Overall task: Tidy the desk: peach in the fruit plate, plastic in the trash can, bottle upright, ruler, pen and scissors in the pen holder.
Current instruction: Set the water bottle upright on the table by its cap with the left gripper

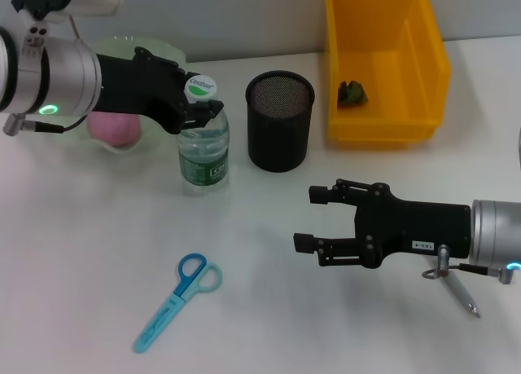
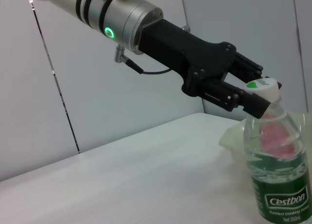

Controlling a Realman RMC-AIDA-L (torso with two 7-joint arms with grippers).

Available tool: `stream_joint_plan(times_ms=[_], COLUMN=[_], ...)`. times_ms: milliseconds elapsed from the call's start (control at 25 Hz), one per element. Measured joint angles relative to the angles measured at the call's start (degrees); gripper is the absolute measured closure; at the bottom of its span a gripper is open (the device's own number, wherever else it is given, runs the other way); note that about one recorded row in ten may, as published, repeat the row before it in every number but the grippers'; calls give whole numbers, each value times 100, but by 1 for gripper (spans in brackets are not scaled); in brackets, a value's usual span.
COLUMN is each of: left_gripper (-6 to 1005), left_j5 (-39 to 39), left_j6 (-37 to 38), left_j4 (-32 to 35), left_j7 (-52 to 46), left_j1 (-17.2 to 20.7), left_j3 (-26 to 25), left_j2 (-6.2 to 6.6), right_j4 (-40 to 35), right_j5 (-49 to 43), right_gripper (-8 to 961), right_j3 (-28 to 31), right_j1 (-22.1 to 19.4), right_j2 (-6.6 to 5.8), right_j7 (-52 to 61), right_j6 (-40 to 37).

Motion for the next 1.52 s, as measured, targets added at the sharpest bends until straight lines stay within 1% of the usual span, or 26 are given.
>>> stream_joint_plan(times_ms=[440,720,920,1520], left_gripper=[512,510,374,364], left_j5=[37,51,39,64], left_j6=[89,99,108,76], left_j4=[-303,-286,-307,-249], left_j7=[-57,-60,-32,9], left_j1=[-210,-263,-285,-309], left_j3=[-68,-117,-133,-221], left_j2=[4,7,10,9], right_j4=[0,0,0,0], right_j5=[0,0,0,0], right_gripper=[110,111,111,110], right_j3=[1,0,0,0], right_j1=[11,10,11,2], right_j2=[0,0,0,0], right_j7=[-1,-4,-5,-8], right_j6=[0,1,1,1])
